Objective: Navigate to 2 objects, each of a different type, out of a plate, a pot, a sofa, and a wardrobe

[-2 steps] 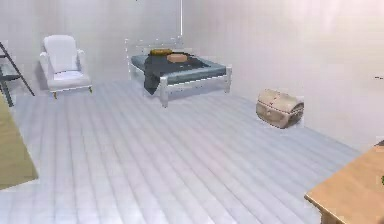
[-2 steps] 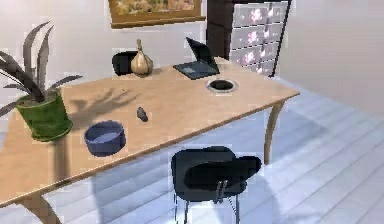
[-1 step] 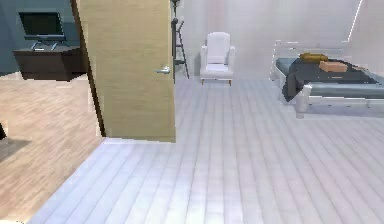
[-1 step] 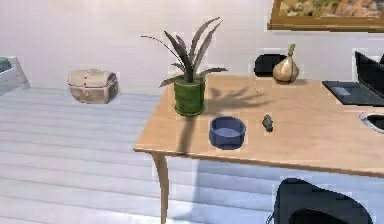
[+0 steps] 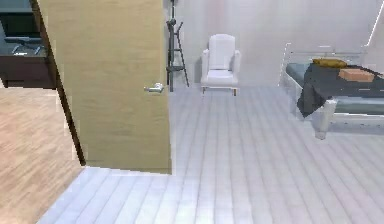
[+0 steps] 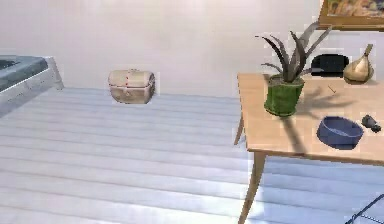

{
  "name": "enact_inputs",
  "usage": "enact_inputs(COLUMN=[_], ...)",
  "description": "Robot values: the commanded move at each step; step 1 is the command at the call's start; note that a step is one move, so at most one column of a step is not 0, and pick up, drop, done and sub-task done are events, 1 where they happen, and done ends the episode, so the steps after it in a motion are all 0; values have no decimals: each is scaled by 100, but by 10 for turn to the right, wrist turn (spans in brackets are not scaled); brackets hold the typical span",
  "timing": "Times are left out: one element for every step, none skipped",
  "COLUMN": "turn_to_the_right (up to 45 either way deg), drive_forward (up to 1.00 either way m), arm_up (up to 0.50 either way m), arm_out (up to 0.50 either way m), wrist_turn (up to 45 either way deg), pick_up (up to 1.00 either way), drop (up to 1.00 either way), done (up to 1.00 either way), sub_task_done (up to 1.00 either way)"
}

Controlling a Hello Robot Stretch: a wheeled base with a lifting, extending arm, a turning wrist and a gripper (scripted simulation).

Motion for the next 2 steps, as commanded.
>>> enact_inputs(turn_to_the_right=[-330,0], drive_forward=[0,40], arm_up=[0,0], arm_out=[0,0], wrist_turn=[0,0], pick_up=[0,0], drop=[0,0], done=[0,0], sub_task_done=[0,0])
